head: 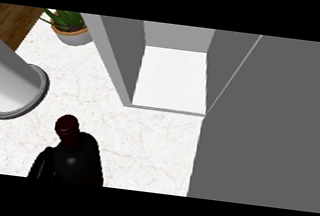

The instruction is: Pick up the wine, place it into the cabinet and close the cabinet

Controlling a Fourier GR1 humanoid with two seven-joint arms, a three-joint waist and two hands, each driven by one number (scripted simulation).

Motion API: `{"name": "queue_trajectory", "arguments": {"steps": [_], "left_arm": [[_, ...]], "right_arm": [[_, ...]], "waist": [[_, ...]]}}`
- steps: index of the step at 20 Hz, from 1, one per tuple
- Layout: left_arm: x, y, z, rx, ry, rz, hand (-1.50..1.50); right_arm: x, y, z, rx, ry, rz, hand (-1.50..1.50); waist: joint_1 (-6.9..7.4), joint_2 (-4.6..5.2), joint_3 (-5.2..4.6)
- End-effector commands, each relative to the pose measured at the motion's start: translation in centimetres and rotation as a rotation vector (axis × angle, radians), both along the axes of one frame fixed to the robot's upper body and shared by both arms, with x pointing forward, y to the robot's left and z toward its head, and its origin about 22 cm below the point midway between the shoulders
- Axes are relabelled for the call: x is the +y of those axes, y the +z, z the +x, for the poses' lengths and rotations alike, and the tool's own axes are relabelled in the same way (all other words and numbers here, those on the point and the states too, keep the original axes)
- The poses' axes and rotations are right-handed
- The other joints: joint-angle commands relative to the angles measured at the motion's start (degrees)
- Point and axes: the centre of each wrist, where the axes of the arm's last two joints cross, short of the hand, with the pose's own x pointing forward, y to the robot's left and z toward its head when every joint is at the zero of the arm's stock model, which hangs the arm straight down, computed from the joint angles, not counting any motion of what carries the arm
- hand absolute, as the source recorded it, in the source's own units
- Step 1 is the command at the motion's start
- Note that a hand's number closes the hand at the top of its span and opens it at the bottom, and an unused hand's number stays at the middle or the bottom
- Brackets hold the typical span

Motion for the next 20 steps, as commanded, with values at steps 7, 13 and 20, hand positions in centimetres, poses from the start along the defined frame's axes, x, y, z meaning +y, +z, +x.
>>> {"name": "queue_trajectory", "arguments": {"steps": [7, 13, 20], "left_arm": [[-4.1, 10.1, 3.6, -0.092, 0.008, -0.011, 1.50], [-6.8, 11.1, 5.5, -0.048, 0.005, -0.014, 1.50], [-10.1, 13.5, 10.5, -0.076, 0.032, 0.029, 1.50]], "right_arm": [[1.2, 0.2, -1.1, -0.003, 0.007, -0.003, -1.50], [1.1, -1.1, -1.0, 0.020, 0.008, 0.019, -1.50], [0.5, -0.5, 0.8, 0.012, 0.021, -0.003, -1.50]], "waist": [[-0.73, 0.10, -0.08], [-0.77, 0.16, -0.09], [-0.85, 0.25, -0.10]]}}
